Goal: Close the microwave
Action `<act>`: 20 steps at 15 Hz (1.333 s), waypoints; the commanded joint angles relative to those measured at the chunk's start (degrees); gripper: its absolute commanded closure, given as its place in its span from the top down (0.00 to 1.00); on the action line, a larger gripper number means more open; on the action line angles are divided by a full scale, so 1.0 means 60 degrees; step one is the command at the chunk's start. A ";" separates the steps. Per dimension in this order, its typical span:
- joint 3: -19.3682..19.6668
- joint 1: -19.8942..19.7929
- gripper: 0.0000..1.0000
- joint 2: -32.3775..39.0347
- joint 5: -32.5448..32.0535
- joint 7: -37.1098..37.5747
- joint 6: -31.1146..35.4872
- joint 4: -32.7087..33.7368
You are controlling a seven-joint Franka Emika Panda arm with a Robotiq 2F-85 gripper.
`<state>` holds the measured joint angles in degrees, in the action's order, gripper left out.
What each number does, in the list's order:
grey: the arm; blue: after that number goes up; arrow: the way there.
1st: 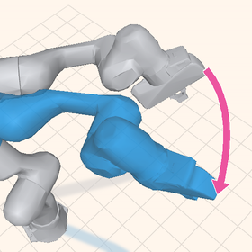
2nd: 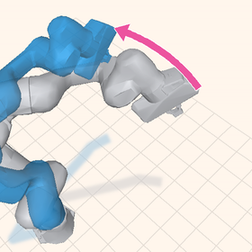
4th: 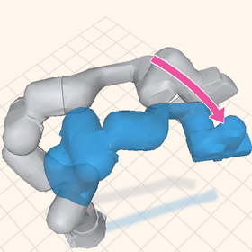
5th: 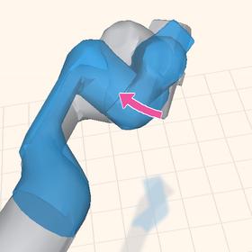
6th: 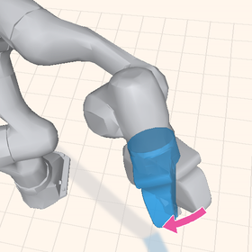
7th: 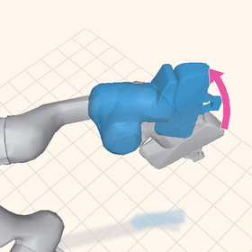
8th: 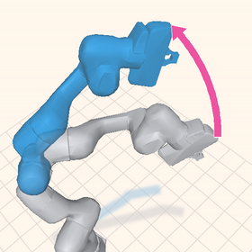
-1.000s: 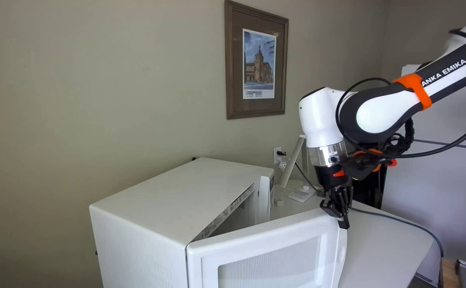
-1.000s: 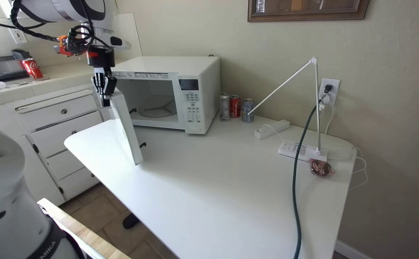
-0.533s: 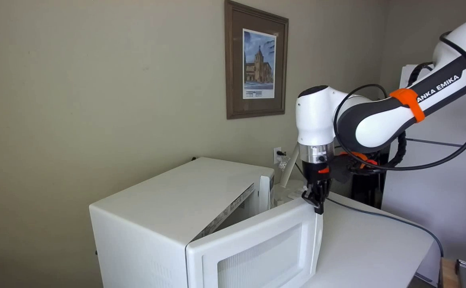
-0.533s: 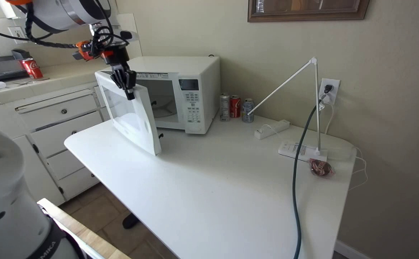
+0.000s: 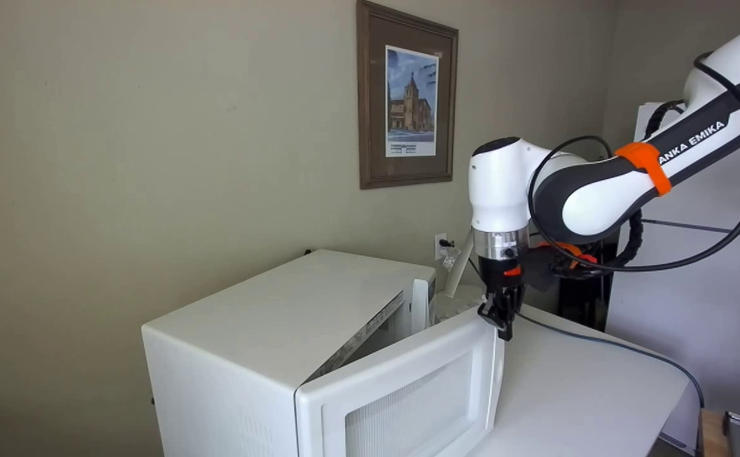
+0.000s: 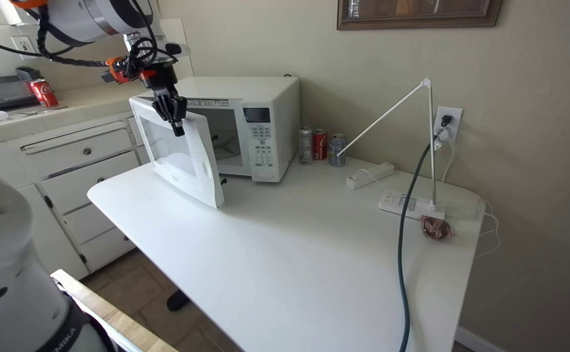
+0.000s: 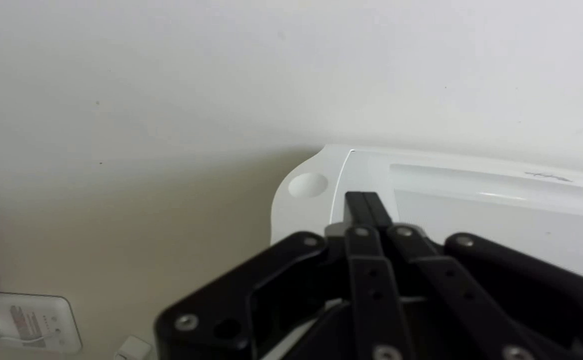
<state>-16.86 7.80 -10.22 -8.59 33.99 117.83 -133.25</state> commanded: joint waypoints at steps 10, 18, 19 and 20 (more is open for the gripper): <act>0.0312 -0.0280 0.00 0.0511 -0.2350 0.0925 0.2839 -0.0219; 0.0665 -0.0873 0.00 0.1290 -0.5647 0.2351 0.6359 -0.0416; 0.0726 -0.0986 0.00 0.1417 -0.6330 0.2757 0.6737 -0.0415; 0.0766 -0.1113 0.00 0.1525 -0.7137 0.3285 0.7036 -0.0357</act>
<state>-12.81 2.98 -3.13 -40.80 46.05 154.61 -135.36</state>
